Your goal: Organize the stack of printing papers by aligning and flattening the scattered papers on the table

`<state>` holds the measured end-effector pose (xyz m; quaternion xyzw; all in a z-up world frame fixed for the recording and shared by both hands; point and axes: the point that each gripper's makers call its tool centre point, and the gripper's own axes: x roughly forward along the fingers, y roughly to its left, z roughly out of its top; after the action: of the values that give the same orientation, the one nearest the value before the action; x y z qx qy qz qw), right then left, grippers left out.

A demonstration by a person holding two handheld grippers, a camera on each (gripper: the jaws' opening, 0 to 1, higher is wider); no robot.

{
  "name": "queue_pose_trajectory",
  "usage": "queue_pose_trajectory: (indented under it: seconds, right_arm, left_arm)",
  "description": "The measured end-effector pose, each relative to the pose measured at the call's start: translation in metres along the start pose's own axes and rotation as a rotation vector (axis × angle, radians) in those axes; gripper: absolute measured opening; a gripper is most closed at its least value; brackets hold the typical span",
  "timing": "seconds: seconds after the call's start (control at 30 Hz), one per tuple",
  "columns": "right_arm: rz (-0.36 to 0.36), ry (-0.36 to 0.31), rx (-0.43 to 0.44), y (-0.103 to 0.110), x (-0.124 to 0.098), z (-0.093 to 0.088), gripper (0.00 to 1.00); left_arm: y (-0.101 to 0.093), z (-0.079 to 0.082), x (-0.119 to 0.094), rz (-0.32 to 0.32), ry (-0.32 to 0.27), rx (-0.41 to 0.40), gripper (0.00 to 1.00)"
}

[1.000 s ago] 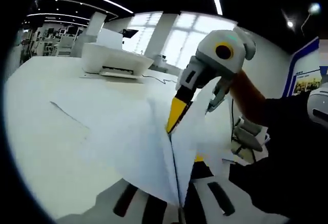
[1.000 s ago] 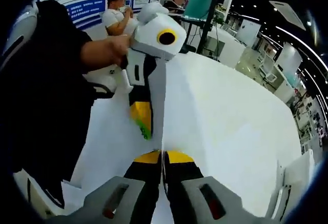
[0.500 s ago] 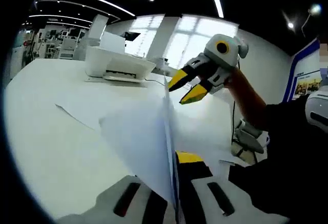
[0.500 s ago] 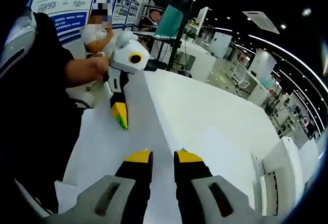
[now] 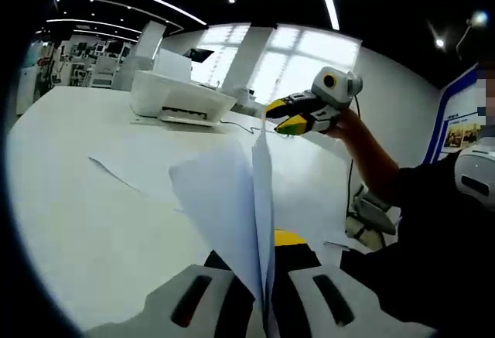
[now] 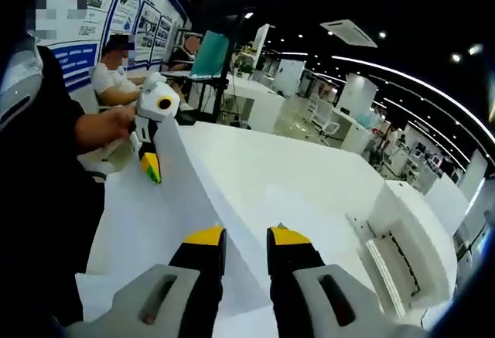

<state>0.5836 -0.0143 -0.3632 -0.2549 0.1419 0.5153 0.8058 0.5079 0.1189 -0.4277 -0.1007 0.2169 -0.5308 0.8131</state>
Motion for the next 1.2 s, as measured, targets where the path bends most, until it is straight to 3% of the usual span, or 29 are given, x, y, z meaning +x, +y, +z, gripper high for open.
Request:
queue_pose_trajectory:
  seconds: [0.33, 0.6, 1.2]
  right_arm:
    - [-0.087, -0.027, 0.07, -0.024, -0.024, -0.019, 0.21]
    - [-0.135, -0.033, 0.126, -0.036, -0.034, -0.041, 0.23]
    - [-0.206, -0.037, 0.241, -0.056, -0.036, -0.092, 0.28]
  left_arm:
    - [-0.006, 0.001, -0.006, -0.002, -0.013, -0.016, 0.07]
    - [0.003, 0.002, -0.012, -0.005, -0.022, -0.029, 0.07]
    - [0.015, -0.001, -0.027, 0.008, -0.044, -0.054, 0.07]
